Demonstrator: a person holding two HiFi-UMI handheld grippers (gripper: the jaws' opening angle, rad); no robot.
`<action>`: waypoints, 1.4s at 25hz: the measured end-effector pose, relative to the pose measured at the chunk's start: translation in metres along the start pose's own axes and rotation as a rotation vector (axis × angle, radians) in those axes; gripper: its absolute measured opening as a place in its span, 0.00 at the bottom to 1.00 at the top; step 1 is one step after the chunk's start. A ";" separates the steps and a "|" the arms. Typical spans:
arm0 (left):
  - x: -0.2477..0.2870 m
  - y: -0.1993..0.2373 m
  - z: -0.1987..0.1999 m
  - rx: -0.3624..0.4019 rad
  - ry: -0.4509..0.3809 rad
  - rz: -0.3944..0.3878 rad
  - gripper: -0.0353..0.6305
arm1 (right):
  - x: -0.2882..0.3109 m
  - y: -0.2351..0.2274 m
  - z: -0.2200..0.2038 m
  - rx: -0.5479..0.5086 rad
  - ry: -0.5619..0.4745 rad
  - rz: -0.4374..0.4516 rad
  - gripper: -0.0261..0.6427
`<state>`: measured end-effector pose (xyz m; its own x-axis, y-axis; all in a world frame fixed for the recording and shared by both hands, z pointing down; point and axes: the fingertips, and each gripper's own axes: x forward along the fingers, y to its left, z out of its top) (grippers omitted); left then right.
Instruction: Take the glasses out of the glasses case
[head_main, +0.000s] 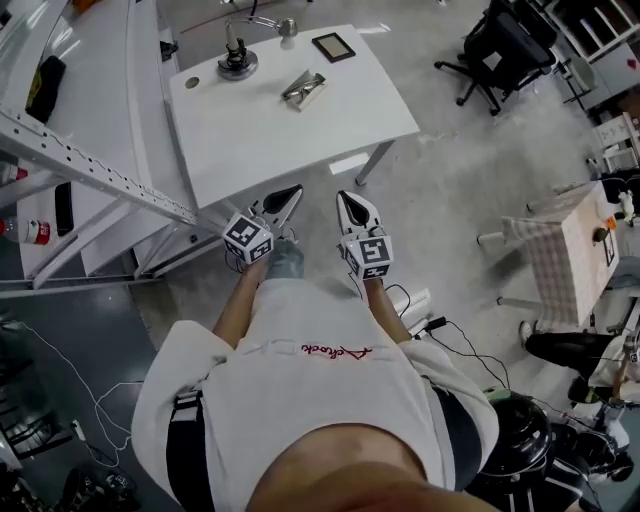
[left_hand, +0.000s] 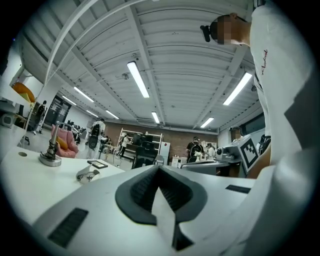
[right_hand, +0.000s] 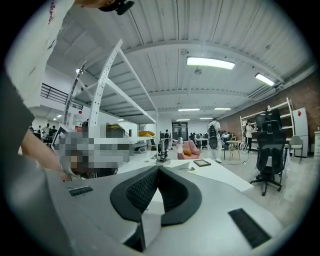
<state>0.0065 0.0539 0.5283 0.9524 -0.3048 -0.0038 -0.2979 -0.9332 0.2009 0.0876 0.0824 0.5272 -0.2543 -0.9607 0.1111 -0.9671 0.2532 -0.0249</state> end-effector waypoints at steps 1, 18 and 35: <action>0.005 0.009 0.004 -0.001 -0.001 -0.002 0.04 | 0.009 -0.004 0.003 -0.001 0.001 -0.001 0.04; 0.069 0.146 0.038 -0.018 0.011 -0.023 0.04 | 0.160 -0.061 0.021 0.010 0.030 -0.008 0.04; 0.088 0.231 0.037 -0.055 0.029 -0.043 0.04 | 0.249 -0.069 0.010 0.021 0.091 -0.009 0.04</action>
<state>0.0192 -0.1957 0.5381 0.9659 -0.2587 0.0146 -0.2537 -0.9330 0.2551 0.0914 -0.1754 0.5467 -0.2450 -0.9485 0.2009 -0.9695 0.2411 -0.0440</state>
